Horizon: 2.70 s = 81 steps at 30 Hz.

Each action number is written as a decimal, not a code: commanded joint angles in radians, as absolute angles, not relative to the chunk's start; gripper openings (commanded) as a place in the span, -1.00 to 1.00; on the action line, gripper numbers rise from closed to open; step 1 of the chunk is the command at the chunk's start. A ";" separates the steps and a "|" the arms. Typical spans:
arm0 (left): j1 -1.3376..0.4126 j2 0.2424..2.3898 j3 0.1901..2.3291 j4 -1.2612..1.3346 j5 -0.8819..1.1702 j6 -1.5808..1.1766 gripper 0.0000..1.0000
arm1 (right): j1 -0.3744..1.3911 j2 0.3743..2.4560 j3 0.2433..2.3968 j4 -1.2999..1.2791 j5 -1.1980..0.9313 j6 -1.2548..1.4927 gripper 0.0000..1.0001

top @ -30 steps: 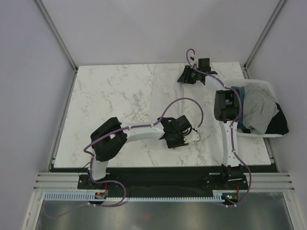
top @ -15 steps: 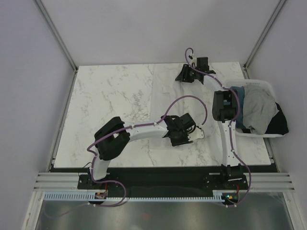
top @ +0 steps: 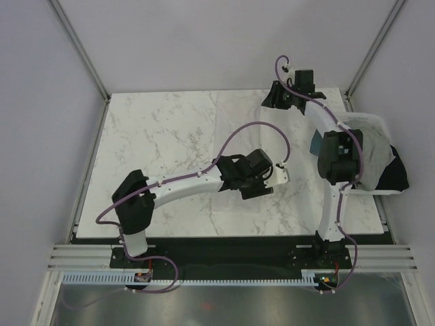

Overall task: Fold and stack the t-shirts
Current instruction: Fold the tshirt

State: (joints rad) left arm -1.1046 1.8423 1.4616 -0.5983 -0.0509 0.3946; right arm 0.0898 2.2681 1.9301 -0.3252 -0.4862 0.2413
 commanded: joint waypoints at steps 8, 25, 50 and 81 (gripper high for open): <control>-0.944 1.619 1.496 -0.597 -0.054 0.206 0.47 | 0.078 1.683 1.507 -0.267 -0.385 0.259 0.14; -0.565 1.465 1.137 -0.465 0.282 -0.279 0.59 | 0.074 1.301 0.905 -0.135 -0.531 0.471 0.44; -0.334 1.649 0.853 -0.250 0.695 -0.526 0.37 | 0.117 1.575 0.686 -0.259 -0.699 0.499 0.46; -0.453 1.701 0.765 -0.203 0.722 -0.577 0.10 | 0.271 1.712 0.768 -0.542 -0.758 0.411 -0.01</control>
